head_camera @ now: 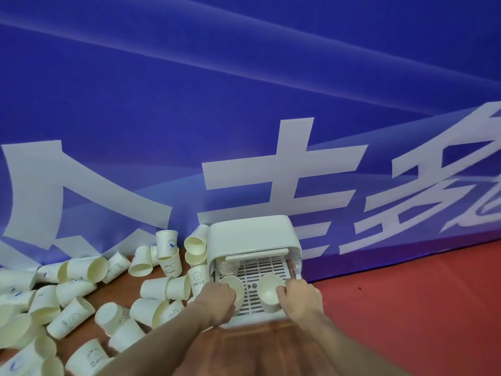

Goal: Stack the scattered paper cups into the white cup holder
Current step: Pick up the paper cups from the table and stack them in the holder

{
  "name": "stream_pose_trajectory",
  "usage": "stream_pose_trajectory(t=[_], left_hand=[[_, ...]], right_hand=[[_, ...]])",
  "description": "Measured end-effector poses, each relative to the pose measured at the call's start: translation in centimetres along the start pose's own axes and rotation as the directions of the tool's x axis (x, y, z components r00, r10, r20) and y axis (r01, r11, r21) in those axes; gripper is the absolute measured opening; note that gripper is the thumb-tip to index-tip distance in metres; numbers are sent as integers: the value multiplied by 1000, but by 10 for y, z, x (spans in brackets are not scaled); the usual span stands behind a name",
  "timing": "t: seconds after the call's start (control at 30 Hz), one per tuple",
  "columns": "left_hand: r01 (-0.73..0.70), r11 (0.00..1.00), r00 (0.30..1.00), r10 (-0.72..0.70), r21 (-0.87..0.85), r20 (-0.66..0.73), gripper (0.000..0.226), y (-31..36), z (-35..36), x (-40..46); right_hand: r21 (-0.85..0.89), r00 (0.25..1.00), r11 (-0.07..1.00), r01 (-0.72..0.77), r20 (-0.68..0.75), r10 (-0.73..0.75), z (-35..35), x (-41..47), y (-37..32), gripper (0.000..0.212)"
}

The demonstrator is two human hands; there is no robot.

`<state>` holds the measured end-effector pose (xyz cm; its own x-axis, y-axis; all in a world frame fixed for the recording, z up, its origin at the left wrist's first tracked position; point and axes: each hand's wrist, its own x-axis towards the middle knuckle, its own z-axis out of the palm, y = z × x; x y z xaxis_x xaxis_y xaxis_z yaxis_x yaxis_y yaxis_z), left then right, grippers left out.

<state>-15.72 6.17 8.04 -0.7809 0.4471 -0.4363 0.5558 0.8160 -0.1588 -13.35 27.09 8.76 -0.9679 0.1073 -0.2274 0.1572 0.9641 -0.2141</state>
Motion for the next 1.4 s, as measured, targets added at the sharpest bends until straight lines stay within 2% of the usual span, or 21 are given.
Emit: stream_pose_trajectory(t=[0.13, 0.27, 0.4, 0.57, 0.73, 1.03, 1.27, 1.4], left_hand=[[7, 997, 1000, -6, -71, 20, 35, -3, 2, -1], [23, 992, 998, -29, -127, -47, 41, -16, -8, -3], [69, 986, 993, -83, -151, -89, 36, -31, -21, -13], [134, 976, 987, -147, -174, -64, 33, -45, -12, -31], [176, 966, 984, -179, -187, 3, 37, -59, 8, -46], [256, 937, 966, -239, -239, 100, 32, -76, 35, -69], [295, 922, 955, -272, -252, 121, 34, -90, 51, -83], [322, 904, 947, -308, -282, 96, 34, -97, 49, -90]], right_hand=[[16, 999, 999, 48, -27, -47, -4, 1, -6, 36], [41, 988, 987, 157, -21, -156, -20, 7, -24, 28], [10, 965, 966, 258, -58, -257, -28, 17, -46, 34], [-29, 942, 943, 330, -49, -331, -20, 18, -68, 27], [-63, 946, 945, 322, -7, -323, -3, 23, -79, 33], [-117, 961, 960, 255, 145, -238, 25, 34, -87, 25], [-237, 975, 948, 210, 119, -186, 29, 36, -94, 42], [-281, 953, 911, 303, 86, -290, 20, 31, -106, 42]])
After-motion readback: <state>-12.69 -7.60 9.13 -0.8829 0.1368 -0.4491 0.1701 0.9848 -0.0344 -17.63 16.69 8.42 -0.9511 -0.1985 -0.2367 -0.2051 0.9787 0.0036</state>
